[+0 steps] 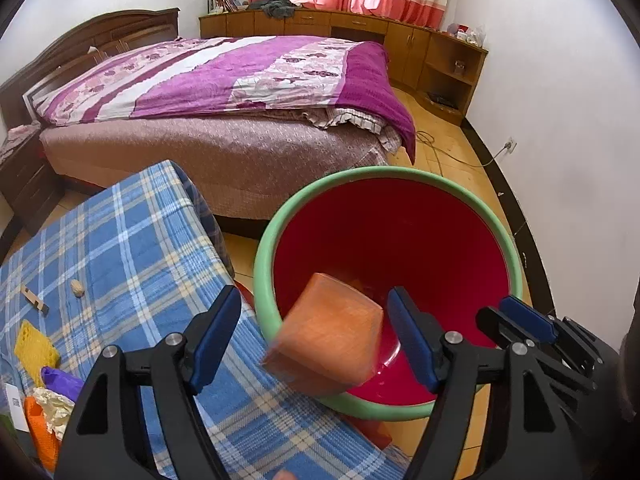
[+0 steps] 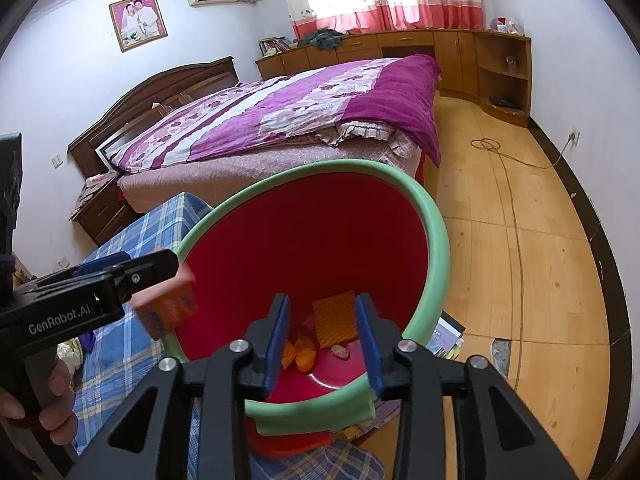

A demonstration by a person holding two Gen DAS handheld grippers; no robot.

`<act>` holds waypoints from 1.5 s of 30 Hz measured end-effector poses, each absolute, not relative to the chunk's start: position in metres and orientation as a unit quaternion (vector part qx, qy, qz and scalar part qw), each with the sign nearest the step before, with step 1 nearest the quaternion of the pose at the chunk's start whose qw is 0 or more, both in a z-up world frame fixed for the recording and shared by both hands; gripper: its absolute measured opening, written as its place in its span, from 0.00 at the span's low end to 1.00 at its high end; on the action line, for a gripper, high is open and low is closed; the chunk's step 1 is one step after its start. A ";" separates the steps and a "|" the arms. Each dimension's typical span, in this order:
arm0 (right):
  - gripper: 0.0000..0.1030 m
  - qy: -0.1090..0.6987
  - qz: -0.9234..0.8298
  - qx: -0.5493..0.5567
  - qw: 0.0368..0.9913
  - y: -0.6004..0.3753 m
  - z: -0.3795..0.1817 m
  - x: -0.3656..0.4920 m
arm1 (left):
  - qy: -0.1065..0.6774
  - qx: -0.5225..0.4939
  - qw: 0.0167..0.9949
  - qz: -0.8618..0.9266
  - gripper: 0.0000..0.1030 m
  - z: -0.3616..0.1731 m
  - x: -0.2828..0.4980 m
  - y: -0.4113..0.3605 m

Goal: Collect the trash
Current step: 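Carry the box and peanut over the red bucket and open both tools, then move both tools back over the table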

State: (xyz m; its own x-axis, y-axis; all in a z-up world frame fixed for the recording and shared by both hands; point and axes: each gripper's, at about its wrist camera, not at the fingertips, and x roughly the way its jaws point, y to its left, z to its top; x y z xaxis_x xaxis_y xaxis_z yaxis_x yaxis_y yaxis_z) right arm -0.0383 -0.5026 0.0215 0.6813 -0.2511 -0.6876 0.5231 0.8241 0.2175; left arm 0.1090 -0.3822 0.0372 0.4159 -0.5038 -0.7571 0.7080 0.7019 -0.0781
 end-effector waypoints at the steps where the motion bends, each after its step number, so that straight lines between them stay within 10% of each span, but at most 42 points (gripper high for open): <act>1: 0.40 0.336 -0.216 0.203 0.894 -0.502 0.022 -0.039 | 0.398 0.128 0.832 -0.364 0.73 0.038 0.109 -0.382; 18: 0.65 0.328 -0.214 0.186 0.901 -0.471 0.040 -0.041 | 0.397 0.117 0.844 -0.341 0.73 0.055 0.090 -0.334; 45: 0.66 0.316 -0.148 0.126 0.929 -0.362 0.076 -0.032 | 0.395 0.056 0.880 -0.256 0.73 0.075 0.075 -0.196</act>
